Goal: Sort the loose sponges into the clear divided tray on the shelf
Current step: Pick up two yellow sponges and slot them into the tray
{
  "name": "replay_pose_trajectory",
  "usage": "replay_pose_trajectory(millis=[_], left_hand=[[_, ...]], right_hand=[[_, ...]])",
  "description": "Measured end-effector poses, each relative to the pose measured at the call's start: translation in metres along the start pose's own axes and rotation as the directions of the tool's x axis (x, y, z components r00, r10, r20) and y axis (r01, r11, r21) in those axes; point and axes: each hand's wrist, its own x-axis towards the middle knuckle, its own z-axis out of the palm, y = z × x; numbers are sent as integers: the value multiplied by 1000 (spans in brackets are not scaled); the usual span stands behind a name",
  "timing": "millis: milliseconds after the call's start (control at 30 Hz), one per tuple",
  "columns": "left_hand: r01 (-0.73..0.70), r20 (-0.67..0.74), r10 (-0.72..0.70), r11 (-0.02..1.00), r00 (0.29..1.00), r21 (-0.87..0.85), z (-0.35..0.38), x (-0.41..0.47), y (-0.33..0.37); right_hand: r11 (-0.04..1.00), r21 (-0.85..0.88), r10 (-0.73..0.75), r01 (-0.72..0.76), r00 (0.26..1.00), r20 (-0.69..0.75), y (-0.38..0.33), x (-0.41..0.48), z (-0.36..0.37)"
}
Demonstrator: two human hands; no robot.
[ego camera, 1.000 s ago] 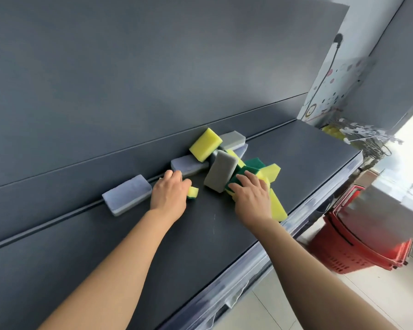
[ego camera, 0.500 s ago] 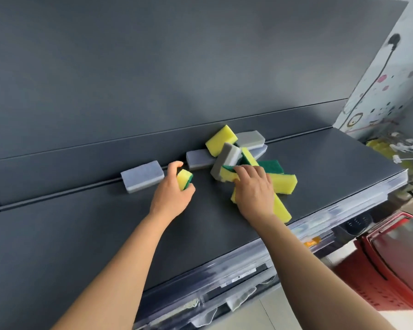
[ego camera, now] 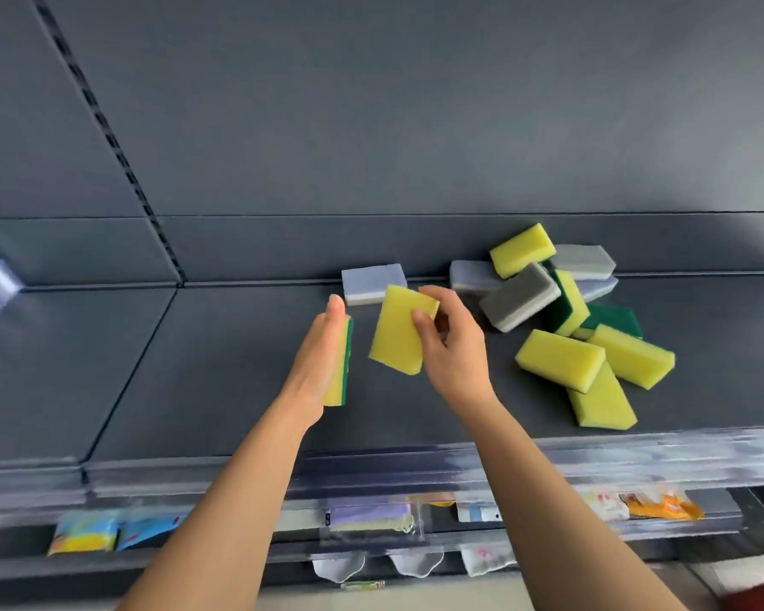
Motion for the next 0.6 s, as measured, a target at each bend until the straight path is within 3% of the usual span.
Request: replay_pose_trajectory(millis=[300, 600], left_hand=[[26, -278, -69, 987, 958, -156, -113, -40, -23], [-170, -525, 142, 985, 839, -5, -265, -88, -47]], right_hand=[[983, 183, -30, -15, 969, 245, -52, -28, 93], [953, 300, -151, 34, 915, 375, -144, -72, 211]])
